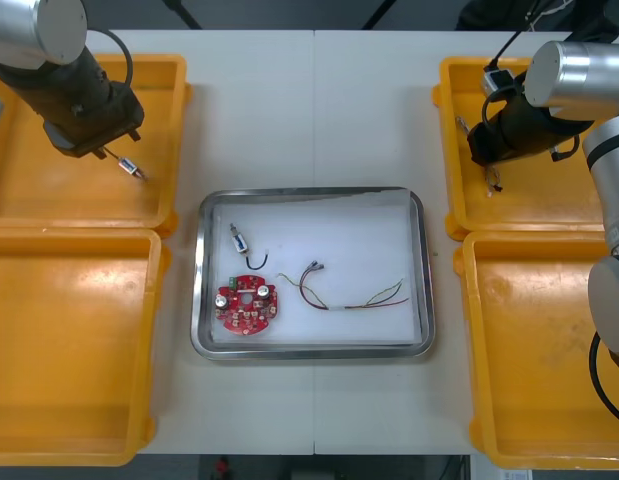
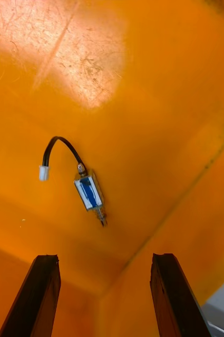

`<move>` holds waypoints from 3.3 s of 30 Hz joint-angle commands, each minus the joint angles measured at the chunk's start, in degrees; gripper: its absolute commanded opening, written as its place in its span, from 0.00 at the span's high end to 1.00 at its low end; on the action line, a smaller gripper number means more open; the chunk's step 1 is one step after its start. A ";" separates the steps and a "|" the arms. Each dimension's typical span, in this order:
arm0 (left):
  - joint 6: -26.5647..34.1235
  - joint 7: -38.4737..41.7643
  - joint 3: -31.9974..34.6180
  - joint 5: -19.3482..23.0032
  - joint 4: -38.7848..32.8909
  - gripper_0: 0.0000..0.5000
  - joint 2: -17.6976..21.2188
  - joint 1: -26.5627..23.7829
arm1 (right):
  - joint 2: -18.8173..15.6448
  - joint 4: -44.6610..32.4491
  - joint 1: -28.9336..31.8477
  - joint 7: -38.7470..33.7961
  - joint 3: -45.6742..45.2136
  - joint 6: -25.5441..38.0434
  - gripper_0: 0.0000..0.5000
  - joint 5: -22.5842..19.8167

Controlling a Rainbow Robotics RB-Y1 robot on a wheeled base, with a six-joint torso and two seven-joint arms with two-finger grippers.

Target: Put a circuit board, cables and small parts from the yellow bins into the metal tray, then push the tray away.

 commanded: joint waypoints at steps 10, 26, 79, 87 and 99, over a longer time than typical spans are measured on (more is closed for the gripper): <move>-10.67 -2.60 -0.17 -0.16 10.84 0.00 0.32 -2.65 | 0.24 -1.72 -1.81 -3.13 0.87 3.61 1.00 1.16; -18.75 -0.84 -2.98 2.30 19.10 0.00 -2.93 -2.65 | -2.14 -30.29 0.04 -1.38 -6.33 35.16 1.00 4.15; 10.34 -2.69 1.42 -0.95 -10.95 1.00 1.81 -0.54 | 0.76 -64.12 12.08 18.31 37.35 31.47 1.00 -6.31; 10.43 -2.69 1.42 -1.22 -10.87 1.00 1.99 -0.54 | 1.38 -58.85 12.08 17.52 42.00 24.26 1.00 -3.94; 10.52 -2.95 1.42 -1.04 -10.95 1.00 2.16 -0.54 | 1.82 -50.59 12.08 16.82 47.72 14.68 1.00 -3.76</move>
